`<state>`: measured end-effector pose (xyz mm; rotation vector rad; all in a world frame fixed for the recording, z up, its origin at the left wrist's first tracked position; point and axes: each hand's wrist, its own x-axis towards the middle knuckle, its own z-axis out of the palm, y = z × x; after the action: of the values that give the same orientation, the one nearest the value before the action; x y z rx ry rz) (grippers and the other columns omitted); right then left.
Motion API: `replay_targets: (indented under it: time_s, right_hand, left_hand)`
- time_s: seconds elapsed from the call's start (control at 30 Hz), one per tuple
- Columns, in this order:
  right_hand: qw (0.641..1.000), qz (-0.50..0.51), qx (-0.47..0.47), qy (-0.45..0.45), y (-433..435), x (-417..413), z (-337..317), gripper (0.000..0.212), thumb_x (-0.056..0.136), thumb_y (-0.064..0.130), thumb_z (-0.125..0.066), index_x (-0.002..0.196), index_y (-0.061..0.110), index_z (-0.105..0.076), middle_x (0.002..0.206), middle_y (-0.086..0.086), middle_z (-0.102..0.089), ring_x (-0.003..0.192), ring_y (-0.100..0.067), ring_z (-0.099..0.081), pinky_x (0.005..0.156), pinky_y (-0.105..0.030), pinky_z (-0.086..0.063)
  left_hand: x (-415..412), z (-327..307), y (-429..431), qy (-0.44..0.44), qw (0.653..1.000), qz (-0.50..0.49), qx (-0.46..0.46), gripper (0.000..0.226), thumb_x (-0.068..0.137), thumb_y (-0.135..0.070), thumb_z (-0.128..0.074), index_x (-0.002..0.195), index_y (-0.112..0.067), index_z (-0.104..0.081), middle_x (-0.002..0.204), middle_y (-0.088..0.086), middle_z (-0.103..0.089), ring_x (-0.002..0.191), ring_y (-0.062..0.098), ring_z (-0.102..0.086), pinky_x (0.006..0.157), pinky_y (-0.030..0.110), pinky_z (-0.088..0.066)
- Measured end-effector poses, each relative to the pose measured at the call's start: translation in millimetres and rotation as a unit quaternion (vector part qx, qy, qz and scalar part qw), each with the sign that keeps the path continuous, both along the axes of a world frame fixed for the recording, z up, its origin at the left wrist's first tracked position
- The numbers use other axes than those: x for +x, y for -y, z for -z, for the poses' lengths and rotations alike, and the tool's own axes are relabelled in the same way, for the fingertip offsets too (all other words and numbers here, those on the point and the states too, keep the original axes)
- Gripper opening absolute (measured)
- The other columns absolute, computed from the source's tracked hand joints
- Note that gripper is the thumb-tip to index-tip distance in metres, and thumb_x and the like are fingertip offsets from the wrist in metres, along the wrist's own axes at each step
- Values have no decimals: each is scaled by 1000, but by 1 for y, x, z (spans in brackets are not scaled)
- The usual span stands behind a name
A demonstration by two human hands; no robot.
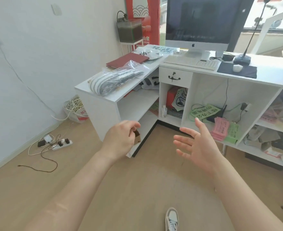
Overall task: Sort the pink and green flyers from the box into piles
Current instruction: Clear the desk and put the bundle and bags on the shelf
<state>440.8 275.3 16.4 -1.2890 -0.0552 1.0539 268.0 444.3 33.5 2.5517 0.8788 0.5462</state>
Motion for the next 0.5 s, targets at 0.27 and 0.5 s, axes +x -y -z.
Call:
replay_targets:
  time_s: [0.27, 0.5]
  right_hand:
    - [979, -92, -6, 180, -159, 141, -9, 32, 94, 39, -55, 125, 28, -55, 120, -2, -63, 107, -17, -63, 89, -41, -54]
    - [903, -148, -51, 400, -302, 238, -14, 55, 88, 40, -62, 138, 35, -40, 127, 8, -53, 108, -12, -57, 94, -41, -52]
  left_hand:
    - [133, 1, -134, -90, 994, 2, 59, 43, 82, 0, -43, 113, -21, -62, 119, -5, -57, 113, 16, -46, 92, 32, -43]
    - [231, 2, -271, -93, 991, -8, 94, 39, 86, -5, -43, 117, -21, -62, 123, -6, -59, 115, 17, -45, 91, 30, -41]
